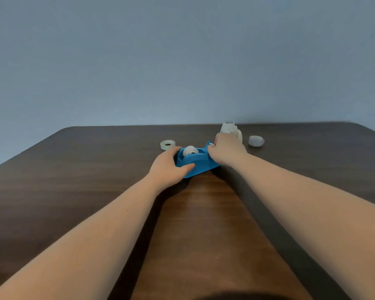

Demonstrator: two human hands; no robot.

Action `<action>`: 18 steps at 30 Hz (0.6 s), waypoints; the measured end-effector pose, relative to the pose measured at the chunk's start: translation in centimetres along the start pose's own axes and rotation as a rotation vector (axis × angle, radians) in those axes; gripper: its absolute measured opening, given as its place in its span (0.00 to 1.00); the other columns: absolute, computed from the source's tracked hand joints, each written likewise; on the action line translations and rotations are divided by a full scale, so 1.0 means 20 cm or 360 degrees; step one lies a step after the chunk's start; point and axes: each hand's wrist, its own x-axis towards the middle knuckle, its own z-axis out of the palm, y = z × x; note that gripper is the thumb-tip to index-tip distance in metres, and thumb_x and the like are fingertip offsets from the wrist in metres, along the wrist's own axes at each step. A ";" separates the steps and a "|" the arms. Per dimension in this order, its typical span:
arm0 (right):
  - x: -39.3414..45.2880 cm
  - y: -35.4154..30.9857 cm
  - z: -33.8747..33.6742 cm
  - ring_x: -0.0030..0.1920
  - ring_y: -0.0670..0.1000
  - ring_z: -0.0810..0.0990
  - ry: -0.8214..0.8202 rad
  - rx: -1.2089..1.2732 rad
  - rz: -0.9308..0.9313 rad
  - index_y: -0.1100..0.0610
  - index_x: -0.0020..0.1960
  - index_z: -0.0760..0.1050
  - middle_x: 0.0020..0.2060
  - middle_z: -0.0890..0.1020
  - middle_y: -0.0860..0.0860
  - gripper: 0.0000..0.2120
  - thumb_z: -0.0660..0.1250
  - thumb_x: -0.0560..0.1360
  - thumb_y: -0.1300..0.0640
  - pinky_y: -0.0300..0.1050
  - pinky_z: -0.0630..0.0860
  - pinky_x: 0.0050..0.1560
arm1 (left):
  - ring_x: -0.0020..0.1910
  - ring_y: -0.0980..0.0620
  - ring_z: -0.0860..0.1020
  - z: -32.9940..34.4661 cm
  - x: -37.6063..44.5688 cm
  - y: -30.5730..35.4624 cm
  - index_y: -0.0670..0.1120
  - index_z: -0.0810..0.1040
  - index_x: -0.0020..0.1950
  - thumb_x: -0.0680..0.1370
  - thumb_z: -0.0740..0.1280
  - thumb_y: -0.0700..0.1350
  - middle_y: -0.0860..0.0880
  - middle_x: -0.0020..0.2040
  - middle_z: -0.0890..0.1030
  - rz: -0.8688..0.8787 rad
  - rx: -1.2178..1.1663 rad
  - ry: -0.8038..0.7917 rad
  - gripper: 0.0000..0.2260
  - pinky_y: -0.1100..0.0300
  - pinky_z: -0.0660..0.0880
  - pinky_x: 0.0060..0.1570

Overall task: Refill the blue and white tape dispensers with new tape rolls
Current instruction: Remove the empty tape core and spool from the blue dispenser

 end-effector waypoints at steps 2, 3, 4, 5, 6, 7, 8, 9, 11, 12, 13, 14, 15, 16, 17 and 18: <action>-0.13 0.04 0.00 0.39 0.55 0.73 0.0071 0.0083 -0.0007 0.57 0.42 0.69 0.33 0.71 0.51 0.08 0.58 0.76 0.54 0.43 0.63 0.30 | 0.62 0.51 0.74 0.00 -0.10 0.01 0.48 0.69 0.69 0.73 0.71 0.48 0.50 0.65 0.76 0.0004 -0.0141 -0.0002 0.25 0.61 0.68 0.57; -0.20 0.05 -0.01 0.38 0.55 0.74 0.0105 0.0093 -0.0015 0.57 0.39 0.68 0.32 0.71 0.51 0.09 0.58 0.75 0.53 0.43 0.63 0.29 | 0.62 0.51 0.74 0.01 -0.15 0.01 0.48 0.69 0.69 0.73 0.71 0.47 0.50 0.65 0.76 0.0009 -0.0218 -0.0003 0.26 0.61 0.69 0.58; -0.26 0.06 -0.01 0.38 0.55 0.73 0.0133 0.0096 -0.0020 0.55 0.36 0.67 0.31 0.71 0.51 0.11 0.58 0.75 0.52 0.43 0.62 0.29 | 0.62 0.52 0.74 0.01 -0.19 0.02 0.48 0.70 0.69 0.72 0.72 0.47 0.50 0.64 0.76 0.0011 -0.0294 -0.0007 0.26 0.60 0.70 0.58; -0.32 0.07 -0.03 0.37 0.54 0.73 0.0154 0.0093 -0.0029 0.54 0.34 0.64 0.30 0.70 0.50 0.13 0.58 0.76 0.52 0.43 0.61 0.28 | 0.61 0.52 0.75 0.01 -0.23 0.02 0.48 0.70 0.68 0.72 0.72 0.47 0.51 0.64 0.76 0.0010 -0.0360 -0.0016 0.26 0.61 0.72 0.56; -0.37 0.07 -0.05 0.37 0.54 0.72 0.0164 0.0088 -0.0037 0.53 0.32 0.62 0.29 0.68 0.49 0.15 0.58 0.76 0.52 0.43 0.60 0.27 | 0.61 0.52 0.75 0.01 -0.25 0.02 0.48 0.71 0.69 0.72 0.72 0.48 0.51 0.63 0.76 0.0004 -0.0421 -0.0027 0.26 0.62 0.73 0.53; -0.42 0.07 -0.06 0.37 0.54 0.71 0.0165 0.0084 -0.0039 0.53 0.31 0.60 0.29 0.67 0.49 0.16 0.59 0.75 0.52 0.43 0.59 0.27 | 0.60 0.52 0.75 0.01 -0.28 0.03 0.48 0.71 0.68 0.72 0.73 0.48 0.52 0.62 0.77 -0.0002 -0.0467 -0.0053 0.26 0.63 0.74 0.50; -0.46 0.07 -0.08 0.37 0.54 0.70 0.0156 0.0080 -0.0035 0.53 0.31 0.60 0.29 0.67 0.49 0.16 0.59 0.75 0.52 0.43 0.59 0.27 | 0.60 0.52 0.76 0.01 -0.29 0.03 0.49 0.72 0.68 0.72 0.73 0.48 0.52 0.62 0.77 -0.0012 -0.0493 -0.0093 0.26 0.63 0.75 0.49; -0.49 0.08 -0.10 0.36 0.54 0.70 0.0149 0.0064 -0.0036 0.53 0.30 0.61 0.29 0.67 0.49 0.16 0.60 0.75 0.52 0.43 0.58 0.27 | 0.59 0.52 0.76 0.00 -0.30 0.03 0.49 0.72 0.67 0.71 0.73 0.48 0.52 0.61 0.77 -0.0015 -0.0500 -0.0138 0.25 0.61 0.75 0.51; -0.54 0.09 -0.13 0.36 0.53 0.70 0.0136 0.0037 -0.0035 0.53 0.30 0.62 0.29 0.69 0.49 0.15 0.60 0.74 0.52 0.43 0.59 0.27 | 0.59 0.53 0.78 -0.01 -0.30 0.03 0.51 0.75 0.64 0.71 0.74 0.48 0.52 0.60 0.79 -0.0007 -0.0508 -0.0228 0.22 0.56 0.76 0.58; -0.55 0.10 -0.13 0.37 0.53 0.71 0.0146 0.0051 -0.0035 0.53 0.32 0.63 0.30 0.70 0.49 0.14 0.61 0.73 0.51 0.43 0.60 0.27 | 0.58 0.53 0.78 -0.01 -0.29 0.02 0.51 0.75 0.63 0.71 0.74 0.47 0.52 0.59 0.80 0.0002 -0.0526 -0.0264 0.21 0.54 0.75 0.60; -0.56 0.10 -0.13 0.38 0.53 0.72 0.0171 0.0097 -0.0038 0.53 0.34 0.65 0.33 0.72 0.50 0.12 0.61 0.73 0.51 0.43 0.63 0.29 | 0.58 0.54 0.78 -0.02 -0.29 0.02 0.50 0.76 0.63 0.71 0.74 0.46 0.52 0.58 0.81 0.0007 -0.0552 -0.0295 0.21 0.54 0.75 0.62; -0.56 0.11 -0.12 0.40 0.53 0.74 0.0203 0.0192 -0.0043 0.54 0.38 0.67 0.36 0.75 0.51 0.09 0.62 0.72 0.51 0.45 0.68 0.32 | 0.58 0.54 0.78 -0.02 -0.28 0.02 0.49 0.76 0.64 0.71 0.74 0.46 0.52 0.58 0.81 -0.0007 -0.0571 -0.0319 0.22 0.54 0.74 0.62; -0.57 0.12 -0.10 0.44 0.53 0.76 0.0219 0.0322 -0.0048 0.54 0.44 0.69 0.42 0.77 0.52 0.07 0.63 0.72 0.51 0.47 0.73 0.39 | 0.59 0.54 0.78 -0.03 -0.28 0.02 0.49 0.75 0.64 0.70 0.74 0.46 0.52 0.59 0.81 -0.0023 -0.0581 -0.0342 0.23 0.54 0.73 0.63; -0.57 0.13 -0.08 0.49 0.54 0.77 0.0192 0.0453 -0.0058 0.54 0.50 0.70 0.49 0.78 0.52 0.10 0.64 0.73 0.50 0.48 0.74 0.47 | 0.59 0.54 0.78 -0.03 -0.27 0.02 0.49 0.75 0.65 0.71 0.74 0.46 0.51 0.59 0.80 -0.0041 -0.0586 -0.0368 0.23 0.55 0.73 0.63; -0.57 0.14 -0.06 0.55 0.53 0.76 0.0116 0.0555 -0.0073 0.53 0.57 0.70 0.56 0.77 0.52 0.14 0.64 0.74 0.49 0.47 0.73 0.53 | 0.59 0.54 0.78 -0.04 -0.27 0.03 0.49 0.75 0.64 0.71 0.74 0.45 0.51 0.59 0.80 -0.0053 -0.0596 -0.0398 0.22 0.56 0.73 0.62; -0.57 0.14 -0.04 0.60 0.52 0.74 0.0028 0.0627 -0.0095 0.52 0.61 0.70 0.61 0.75 0.51 0.18 0.64 0.75 0.47 0.44 0.70 0.56 | 0.58 0.54 0.78 -0.04 -0.27 0.03 0.49 0.75 0.63 0.71 0.74 0.45 0.50 0.58 0.80 -0.0067 -0.0608 -0.0426 0.21 0.58 0.74 0.60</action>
